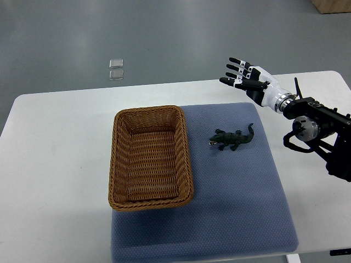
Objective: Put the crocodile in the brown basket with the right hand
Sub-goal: 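Move the open right hand down toward the green toy crocodile, then lower the right hand over the crocodile and close its fingers around it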
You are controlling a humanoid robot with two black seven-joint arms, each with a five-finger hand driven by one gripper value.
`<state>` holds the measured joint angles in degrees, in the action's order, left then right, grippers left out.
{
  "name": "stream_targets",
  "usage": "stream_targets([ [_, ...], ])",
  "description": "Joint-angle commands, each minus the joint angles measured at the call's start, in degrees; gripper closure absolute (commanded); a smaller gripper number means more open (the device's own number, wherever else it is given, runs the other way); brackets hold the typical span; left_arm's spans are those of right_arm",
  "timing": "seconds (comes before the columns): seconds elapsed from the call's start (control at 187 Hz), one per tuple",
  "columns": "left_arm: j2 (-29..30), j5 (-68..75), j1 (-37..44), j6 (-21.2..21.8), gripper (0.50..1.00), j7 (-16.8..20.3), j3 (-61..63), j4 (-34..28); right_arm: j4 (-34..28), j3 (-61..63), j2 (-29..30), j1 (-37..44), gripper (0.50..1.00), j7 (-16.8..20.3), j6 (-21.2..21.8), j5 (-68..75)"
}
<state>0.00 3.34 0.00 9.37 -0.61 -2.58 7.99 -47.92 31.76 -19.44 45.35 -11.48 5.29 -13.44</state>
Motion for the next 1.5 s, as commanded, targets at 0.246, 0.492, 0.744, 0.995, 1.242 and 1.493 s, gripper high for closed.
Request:
stream_targets([
  [0.246, 0.0, 0.0, -0.1, -0.3, 0.5, 0.1, 0.0, 0.4, -0.3, -0.1, 1.1, 0.4, 0.572, -1.3, -0.5, -1.8],
  [0.492, 0.0, 0.0, -0.1, -0.3, 0.5, 0.1, -0.1, 0.0, -1.2, -0.8, 0.5, 0.3, 0.572, -1.4, 0.5, -5.6],
  [0.744, 0.0, 0.0, -0.1, -0.3, 0.5, 0.1, -0.1, 0.2, -5.0, -2.1, -2.3, -0.2, 0.572, -3.4, 1.7, -21.4],
  [0.995, 0.0, 0.0, -0.1, -0.3, 0.5, 0.1, 0.0, 0.1, -8.9, -10.9, -9.7, 3.6, 0.572, -4.4, 3.8, -38.2],
  [1.242, 0.0, 0.0, -0.1, -0.3, 0.5, 0.1, 0.0, 0.1, -10.0, -22.8, -13.8, 12.8, 0.572, -4.4, 5.8, -48.6],
  [1.493, 0.0, 0.0, -0.1, -0.3, 0.5, 0.1, 0.0, 0.1, -10.3, -37.0, -12.7, 24.3, 0.574, -2.0, 7.2, -51.1],
])
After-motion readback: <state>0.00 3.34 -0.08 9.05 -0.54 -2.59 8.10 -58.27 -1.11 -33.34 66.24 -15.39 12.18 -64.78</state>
